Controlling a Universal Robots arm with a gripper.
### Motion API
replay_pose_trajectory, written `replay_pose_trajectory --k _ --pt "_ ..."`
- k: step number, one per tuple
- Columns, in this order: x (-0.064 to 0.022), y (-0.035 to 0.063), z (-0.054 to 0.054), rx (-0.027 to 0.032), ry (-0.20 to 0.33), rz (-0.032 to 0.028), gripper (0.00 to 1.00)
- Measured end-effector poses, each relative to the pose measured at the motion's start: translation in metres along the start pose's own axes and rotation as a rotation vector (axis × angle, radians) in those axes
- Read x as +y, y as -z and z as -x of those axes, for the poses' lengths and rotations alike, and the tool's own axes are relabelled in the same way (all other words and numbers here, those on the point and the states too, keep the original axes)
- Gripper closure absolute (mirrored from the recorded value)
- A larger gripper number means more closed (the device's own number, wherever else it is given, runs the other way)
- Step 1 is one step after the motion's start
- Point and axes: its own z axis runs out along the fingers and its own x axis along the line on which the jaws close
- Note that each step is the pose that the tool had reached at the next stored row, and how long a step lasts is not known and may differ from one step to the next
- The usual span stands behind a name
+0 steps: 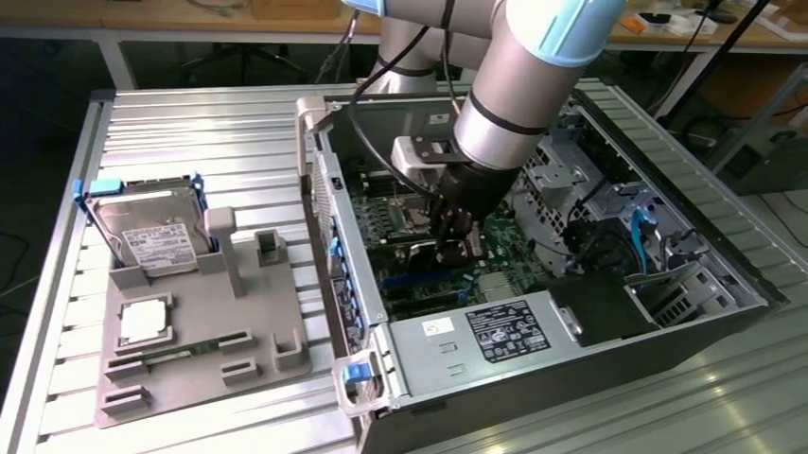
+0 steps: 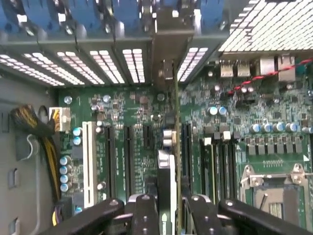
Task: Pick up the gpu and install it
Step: 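Insert the gpu into the slot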
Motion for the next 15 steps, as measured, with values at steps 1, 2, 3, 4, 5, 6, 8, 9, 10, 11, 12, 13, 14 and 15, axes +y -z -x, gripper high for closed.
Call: replay_pose_trajectory --k 1,2,3,4,5,6,8,9,10,11,12,13,14,15 --pt "0.0002 -0.001 0.0 0.0005 0.0 0.0004 0.73" --pt "0.0006 -0.0031 0.0 0.0003 0.0 0.0007 0.73" --pt "0.0007 -0.005 0.0 0.0002 0.0 0.0005 0.73" --pt "0.0008 -0.004 0.0 0.0009 0.0 0.0008 0.73" --pt "0.0015 0.0009 0.0 0.001 0.0 0.0015 0.73" --pt "0.0014 0.0003 0.0 0.0016 0.0 0.0021 0.73" --pt "0.001 -0.0055 0.0 0.0017 0.0 0.0021 0.73" --pt "0.0008 -0.0075 0.0 0.0016 0.0 0.0021 0.73" --pt "0.0004 -0.0112 0.0 0.0035 0.0 0.0029 0.73" --pt "0.0004 -0.0115 0.0 0.003 0.0 0.0027 0.73" --pt "0.001 -0.009 0.0 0.0012 -0.001 0.0016 0.73" --pt "0.0008 -0.0095 0.0 0.0014 0.0 0.0016 0.73" --pt "0.0004 -0.011 0.0 0.0026 0.0 0.0018 0.73" --pt "0.0003 -0.0124 0.0 0.0033 0.0 0.002 0.73"
